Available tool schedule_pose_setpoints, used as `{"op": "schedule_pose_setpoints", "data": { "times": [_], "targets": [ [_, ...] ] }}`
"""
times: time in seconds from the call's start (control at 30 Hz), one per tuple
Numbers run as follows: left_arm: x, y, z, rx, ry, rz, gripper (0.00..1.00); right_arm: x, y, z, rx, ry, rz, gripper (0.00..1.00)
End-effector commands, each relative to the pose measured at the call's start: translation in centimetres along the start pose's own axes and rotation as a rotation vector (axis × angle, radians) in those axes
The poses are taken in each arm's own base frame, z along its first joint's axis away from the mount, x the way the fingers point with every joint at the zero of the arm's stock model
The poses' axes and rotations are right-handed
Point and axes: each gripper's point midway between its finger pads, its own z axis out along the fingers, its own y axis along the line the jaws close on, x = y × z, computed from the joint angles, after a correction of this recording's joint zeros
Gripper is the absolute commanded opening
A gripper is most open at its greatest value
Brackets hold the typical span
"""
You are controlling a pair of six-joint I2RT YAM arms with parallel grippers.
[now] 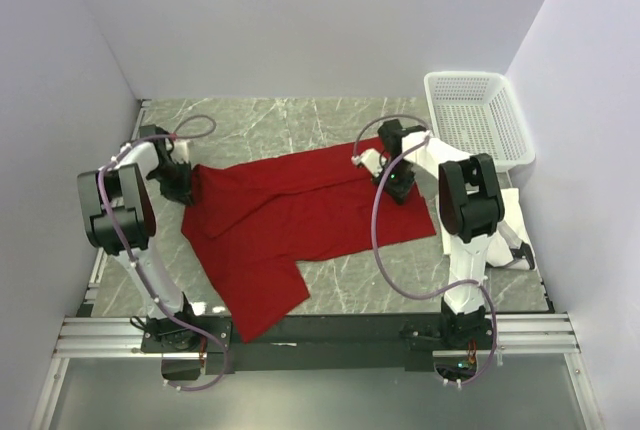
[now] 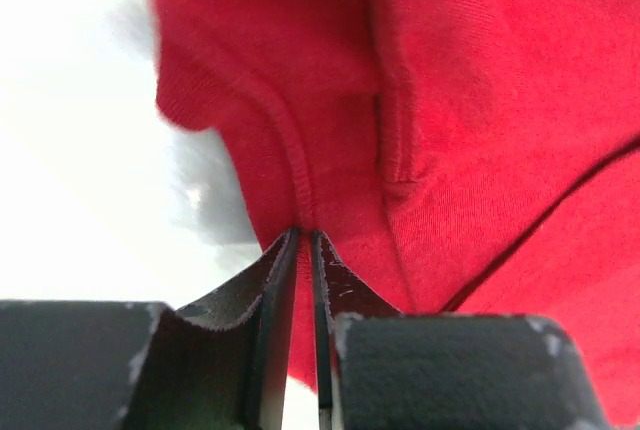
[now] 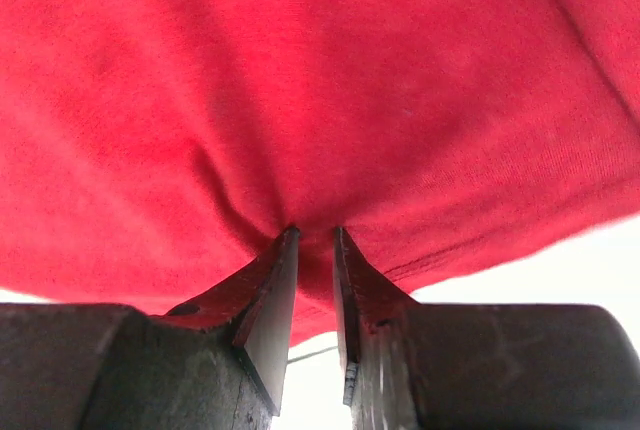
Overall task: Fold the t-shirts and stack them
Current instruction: Fold the tshirt
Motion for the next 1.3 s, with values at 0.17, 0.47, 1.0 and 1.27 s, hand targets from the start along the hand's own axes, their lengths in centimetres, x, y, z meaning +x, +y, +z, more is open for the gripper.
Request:
{"op": "schedule_pose_setpoints", "data": {
  "times": [0.17, 0.47, 1.0, 1.27],
  "targets": [
    [-6.8, 2.7, -4.7, 0.070, -0.182, 0.080, 0.26, -1.7, 8.8, -3.9, -0.294, -0.086, 0.036, 0.29],
    [-15.0, 2.6, -7.2, 0.120, -0.362, 0.109, 0.42, -7.8, -6.8, -8.1, 0.005, -0.246, 0.149, 0.30],
    [-13.7, 1.9, -0.2, -0.022, -0.215, 0.097, 0.48, -10.2, -14.0, -3.0, 0.282, -0.274, 0.154, 0.30],
    [-12.0, 3.5, 1.8, -0.103, -0.130, 0.073, 0.40, -8.4, -14.9, 0.8, 0.339, -0.143, 0.130, 0.27]
  ]
}}
